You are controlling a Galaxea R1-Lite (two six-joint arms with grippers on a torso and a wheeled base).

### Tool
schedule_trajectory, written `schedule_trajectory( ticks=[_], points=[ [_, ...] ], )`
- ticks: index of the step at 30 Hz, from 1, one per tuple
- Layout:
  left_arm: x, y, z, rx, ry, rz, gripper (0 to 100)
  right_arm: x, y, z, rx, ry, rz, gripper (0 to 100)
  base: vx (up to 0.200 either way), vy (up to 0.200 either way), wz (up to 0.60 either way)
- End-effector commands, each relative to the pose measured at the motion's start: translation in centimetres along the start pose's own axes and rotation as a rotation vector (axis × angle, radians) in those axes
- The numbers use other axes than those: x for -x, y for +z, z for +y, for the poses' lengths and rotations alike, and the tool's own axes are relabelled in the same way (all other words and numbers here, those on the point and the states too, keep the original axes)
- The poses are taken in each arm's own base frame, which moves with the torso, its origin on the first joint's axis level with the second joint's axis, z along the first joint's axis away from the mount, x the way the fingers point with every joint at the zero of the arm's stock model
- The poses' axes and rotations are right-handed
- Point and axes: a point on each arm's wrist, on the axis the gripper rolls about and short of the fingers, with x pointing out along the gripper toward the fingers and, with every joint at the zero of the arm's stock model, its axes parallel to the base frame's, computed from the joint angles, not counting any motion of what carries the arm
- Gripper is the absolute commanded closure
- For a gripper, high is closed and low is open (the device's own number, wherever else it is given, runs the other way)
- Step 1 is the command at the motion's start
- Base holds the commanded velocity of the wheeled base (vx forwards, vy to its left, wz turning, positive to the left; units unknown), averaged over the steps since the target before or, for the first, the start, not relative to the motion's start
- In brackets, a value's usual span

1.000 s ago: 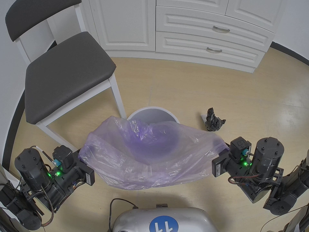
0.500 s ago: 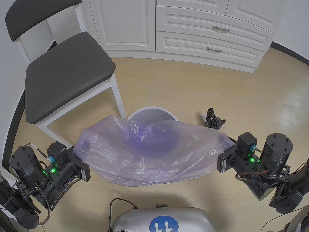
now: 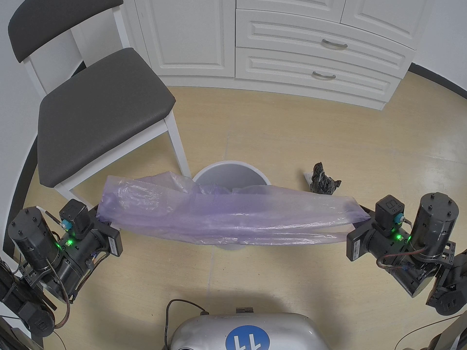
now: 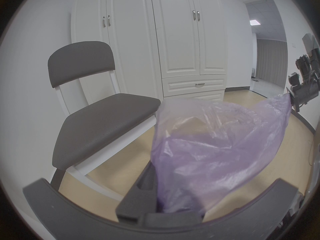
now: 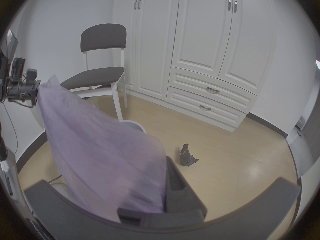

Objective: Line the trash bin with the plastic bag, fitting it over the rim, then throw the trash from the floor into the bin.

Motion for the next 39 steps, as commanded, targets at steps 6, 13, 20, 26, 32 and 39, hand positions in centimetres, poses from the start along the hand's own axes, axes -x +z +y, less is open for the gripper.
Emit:
schedule_trajectory(
  ticks=[6,13,20,26,32,39],
  points=[
    [-0.2,-0.7,-0.3,-0.004,-0.018,0.034,100,0.9,0.3,-0.9,0.004,-0.018,-0.014,100,0.0,0.0,0.0],
    [0.0,-0.6,-1.0,-0.009,-0.047,0.03,100,0.3,-0.4,-0.5,0.02,-0.012,0.019,100,0.0,0.0,0.0],
    [0.1,-0.4,-0.8,-0.001,-0.035,0.019,100,0.1,-0.7,-0.5,0.024,-0.015,0.028,100,0.0,0.0,0.0],
    [-0.2,-0.8,-0.3,0.0,-0.016,0.038,100,0.3,-0.6,-0.8,0.023,-0.025,0.024,100,0.0,0.0,0.0],
    [-0.4,-0.8,0.1,0.001,0.003,0.038,100,0.7,-0.9,-1.5,0.061,-0.047,0.028,100,0.0,0.0,0.0],
    [-0.4,-0.9,0.1,0.001,0.004,0.041,100,0.7,-0.8,-2.0,0.067,-0.064,0.028,100,0.0,0.0,0.0]
  ],
)
